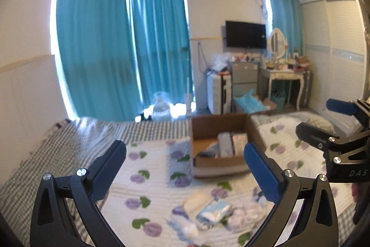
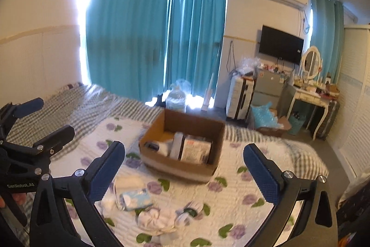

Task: Organize soft objects
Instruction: 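Grasp the white cloth with the right gripper while the left grasps white tissue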

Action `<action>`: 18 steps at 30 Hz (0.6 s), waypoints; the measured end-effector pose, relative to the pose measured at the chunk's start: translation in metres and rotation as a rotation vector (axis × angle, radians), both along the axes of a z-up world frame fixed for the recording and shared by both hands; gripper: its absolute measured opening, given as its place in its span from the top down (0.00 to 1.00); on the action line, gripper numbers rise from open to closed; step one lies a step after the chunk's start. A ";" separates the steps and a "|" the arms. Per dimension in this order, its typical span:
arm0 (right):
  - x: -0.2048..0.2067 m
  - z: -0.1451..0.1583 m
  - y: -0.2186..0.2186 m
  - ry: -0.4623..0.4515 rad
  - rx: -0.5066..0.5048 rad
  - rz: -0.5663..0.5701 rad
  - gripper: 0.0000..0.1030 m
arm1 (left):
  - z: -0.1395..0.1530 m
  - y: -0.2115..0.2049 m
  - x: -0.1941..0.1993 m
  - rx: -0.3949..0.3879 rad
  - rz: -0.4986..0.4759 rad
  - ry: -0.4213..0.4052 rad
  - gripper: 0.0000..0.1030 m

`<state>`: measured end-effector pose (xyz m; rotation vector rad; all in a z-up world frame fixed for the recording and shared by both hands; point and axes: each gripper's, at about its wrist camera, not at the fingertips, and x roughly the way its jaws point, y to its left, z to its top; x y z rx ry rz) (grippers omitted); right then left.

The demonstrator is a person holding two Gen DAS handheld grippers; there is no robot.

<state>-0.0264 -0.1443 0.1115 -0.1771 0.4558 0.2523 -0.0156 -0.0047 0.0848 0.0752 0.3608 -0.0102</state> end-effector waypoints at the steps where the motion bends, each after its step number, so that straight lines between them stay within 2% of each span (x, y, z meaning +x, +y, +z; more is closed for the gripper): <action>1: 0.002 -0.010 0.002 0.013 -0.002 0.007 0.00 | -0.008 0.001 0.001 -0.003 0.004 0.011 0.00; 6: 0.016 -0.072 0.005 0.064 -0.022 0.004 0.00 | -0.061 0.011 0.016 -0.055 0.047 0.093 0.00; 8: 0.027 -0.100 0.001 0.114 -0.014 -0.003 0.00 | -0.084 0.014 0.024 -0.068 0.079 0.127 0.00; 12: 0.047 -0.151 0.001 0.224 -0.022 -0.006 0.00 | -0.132 0.017 0.038 -0.049 0.112 0.218 0.00; 18: 0.058 -0.194 0.010 0.314 -0.045 0.040 0.00 | -0.183 0.018 0.047 -0.016 0.111 0.335 0.01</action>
